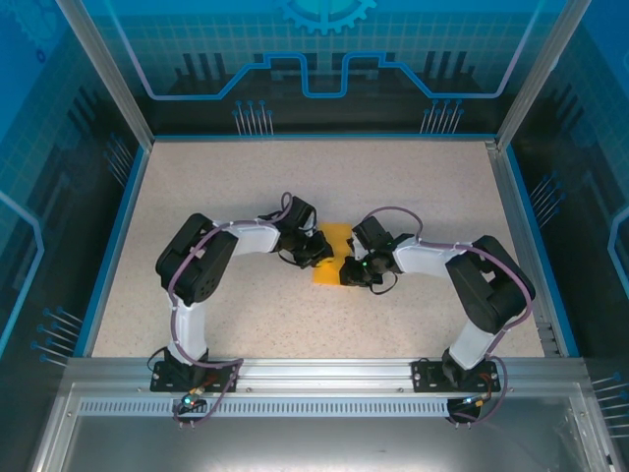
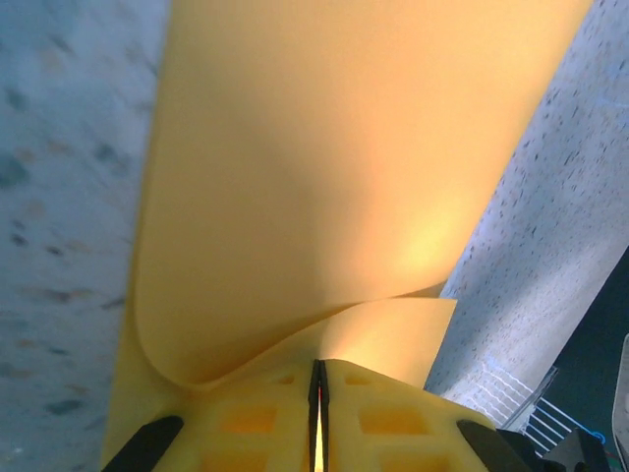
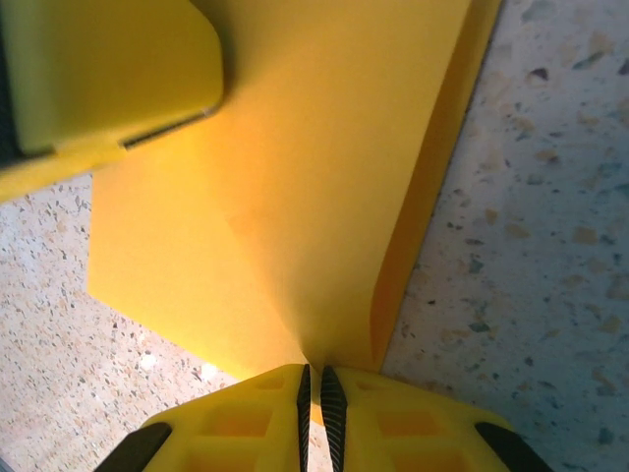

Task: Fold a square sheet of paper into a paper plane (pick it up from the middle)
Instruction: Fold the triangle a second time at the center of the table.

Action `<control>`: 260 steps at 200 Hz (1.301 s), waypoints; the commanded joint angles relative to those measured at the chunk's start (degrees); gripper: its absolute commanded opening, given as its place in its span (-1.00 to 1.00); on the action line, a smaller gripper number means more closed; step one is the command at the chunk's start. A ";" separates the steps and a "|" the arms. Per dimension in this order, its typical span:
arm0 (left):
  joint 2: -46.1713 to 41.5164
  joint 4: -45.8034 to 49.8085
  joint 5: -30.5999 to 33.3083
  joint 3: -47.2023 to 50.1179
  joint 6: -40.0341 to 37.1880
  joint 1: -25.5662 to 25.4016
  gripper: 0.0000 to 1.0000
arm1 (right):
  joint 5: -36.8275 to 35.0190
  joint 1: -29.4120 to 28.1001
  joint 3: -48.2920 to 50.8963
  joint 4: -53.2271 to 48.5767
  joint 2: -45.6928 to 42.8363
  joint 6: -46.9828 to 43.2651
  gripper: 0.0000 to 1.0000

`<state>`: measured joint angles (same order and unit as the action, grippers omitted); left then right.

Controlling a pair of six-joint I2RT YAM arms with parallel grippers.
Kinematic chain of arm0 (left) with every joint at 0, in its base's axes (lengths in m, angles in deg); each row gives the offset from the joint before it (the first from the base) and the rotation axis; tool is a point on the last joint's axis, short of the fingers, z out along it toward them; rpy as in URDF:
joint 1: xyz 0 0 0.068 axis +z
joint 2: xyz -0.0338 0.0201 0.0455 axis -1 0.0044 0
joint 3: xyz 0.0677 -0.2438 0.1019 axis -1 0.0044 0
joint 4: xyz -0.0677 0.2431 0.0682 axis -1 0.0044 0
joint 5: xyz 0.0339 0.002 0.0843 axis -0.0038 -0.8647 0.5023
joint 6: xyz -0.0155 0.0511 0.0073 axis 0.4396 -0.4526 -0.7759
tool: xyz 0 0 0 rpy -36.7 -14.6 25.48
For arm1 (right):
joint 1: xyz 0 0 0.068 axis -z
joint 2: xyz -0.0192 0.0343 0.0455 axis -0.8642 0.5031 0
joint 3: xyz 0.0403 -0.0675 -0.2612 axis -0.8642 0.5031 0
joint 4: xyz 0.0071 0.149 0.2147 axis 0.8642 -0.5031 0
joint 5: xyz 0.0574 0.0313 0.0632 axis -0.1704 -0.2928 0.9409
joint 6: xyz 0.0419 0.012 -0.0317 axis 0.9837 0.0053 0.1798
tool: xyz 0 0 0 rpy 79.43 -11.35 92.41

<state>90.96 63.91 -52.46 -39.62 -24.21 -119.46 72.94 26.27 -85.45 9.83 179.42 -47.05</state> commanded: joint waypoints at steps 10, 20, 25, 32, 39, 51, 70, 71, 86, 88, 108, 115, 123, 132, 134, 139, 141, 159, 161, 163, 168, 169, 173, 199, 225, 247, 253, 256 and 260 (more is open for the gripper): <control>1.21 -1.74 1.83 0.60 -4.04 2.63 -0.75 | -4.19 0.65 1.49 -8.55 3.44 0.14 -0.66; 1.21 -1.87 1.93 0.81 -4.93 3.20 -0.75 | -4.19 0.65 1.47 -8.64 3.44 0.10 -0.66; 1.20 -1.92 1.93 0.87 -5.42 3.53 -0.75 | -4.19 0.65 1.45 -8.75 3.45 0.10 -0.66; 1.21 -2.20 1.99 1.12 -5.97 3.90 -0.75 | -4.27 0.65 1.49 -8.73 3.45 0.10 -0.66; 1.29 -2.31 2.00 1.23 -6.37 4.39 -0.75 | -4.33 0.65 1.48 -8.84 3.48 0.10 -0.66; 1.14 -2.40 1.97 1.49 -7.01 5.25 -0.75 | -4.46 0.66 1.52 -8.94 3.41 0.17 -0.66; 0.70 -2.31 1.93 1.52 -8.09 6.30 -0.74 | -4.50 0.65 1.58 -8.86 3.30 0.28 -0.66; 0.69 -2.30 1.88 1.46 -8.21 6.36 -0.74 | -4.44 0.65 1.62 -8.86 3.29 0.28 -0.66; 0.08 -1.22 1.65 0.36 -9.73 6.77 -0.74 | -4.24 0.65 1.48 -8.85 3.28 0.28 -0.66; -0.06 -0.96 1.65 0.11 -9.93 6.84 -0.74 | -4.23 0.65 1.42 -8.83 3.27 0.28 -0.66; -2.32 1.44 1.98 -2.22 -12.46 6.86 -0.72 | -3.93 0.65 1.09 -8.86 3.35 0.19 -0.66; -3.41 1.83 1.99 -2.79 -13.03 6.89 -0.71 | -3.83 0.65 0.92 -8.94 3.32 0.19 -0.66; -4.84 2.26 1.84 -2.99 -13.25 6.86 -0.70 | -3.60 0.71 0.75 -8.95 3.39 0.11 -0.66; -6.51 2.00 1.78 -2.99 -13.35 6.82 -0.69 | -3.51 0.65 0.66 -9.03 3.46 0.10 -0.66; -6.87 1.97 1.73 -2.88 -13.29 6.83 -0.69 | -3.50 0.65 0.58 -8.99 3.48 0.10 -0.66; -7.64 1.61 1.61 -2.45 -13.06 6.78 -0.68 | -3.49 0.65 0.46 -8.95 3.41 0.10 -0.66; -7.97 1.39 1.51 -2.17 -12.94 6.73 -0.68 | -3.36 0.60 0.46 -8.95 3.48 0.10 -0.66; -9.99 -1.29 -0.04 0.35 -11.07 6.14 -0.68 | -3.18 0.65 0.24 -8.95 3.62 0.10 -0.66; -10.14 -1.66 -0.22 0.79 -10.88 5.98 -0.68 | -3.19 0.65 0.19 -8.97 3.62 0.10 -0.66; -10.24 -2.04 -0.42 1.14 -10.59 5.83 -0.68 | -3.15 0.65 0.18 -9.02 3.63 0.10 -0.66; -10.37 -2.88 -0.91 1.90 -10.17 5.45 -0.68 | -3.16 0.65 0.11 -9.09 3.70 0.10 -0.66; -10.34 -2.93 -0.99 2.05 -10.04 5.37 -0.68 | -3.15 0.65 0.10 -9.06 3.66 0.10 -0.66; -10.27 -3.53 -1.46 2.51 -9.73 4.99 -0.68 | -3.14 0.65 0.07 -9.03 3.68 0.09 -0.66; -8.71 -4.92 -2.26 3.68 -8.86 1.95 -0.70 | -3.21 0.65 0.02 -9.20 3.63 0.01 -0.66; -6.31 -5.22 -2.02 3.65 -8.12 0.67 -0.73 | -3.29 0.67 -0.09 -9.36 3.72 0.01 -0.66; -4.74 -5.74 -2.40 3.78 -7.36 0.45 -0.75 | -3.40 0.65 -0.22 -9.43 3.63 0.01 -0.67; -4.24 -5.63 -2.40 3.81 -7.36 0.40 -0.75 | -3.41 0.69 -0.21 -9.41 3.62 0.10 -0.67; -4.01 -5.50 -2.34 3.72 -7.36 0.39 -0.75 | -3.40 0.66 -0.19 -9.37 3.57 0.10 -0.67; -3.83 -5.34 -2.29 3.74 -7.39 0.40 -0.76 | -3.43 0.65 -0.22 -9.38 3.49 0.10 -0.67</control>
<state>85.28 58.92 -53.45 -36.91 -32.69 -119.11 73.01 26.36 -87.09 7.43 180.32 -47.05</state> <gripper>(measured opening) 0.126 0.167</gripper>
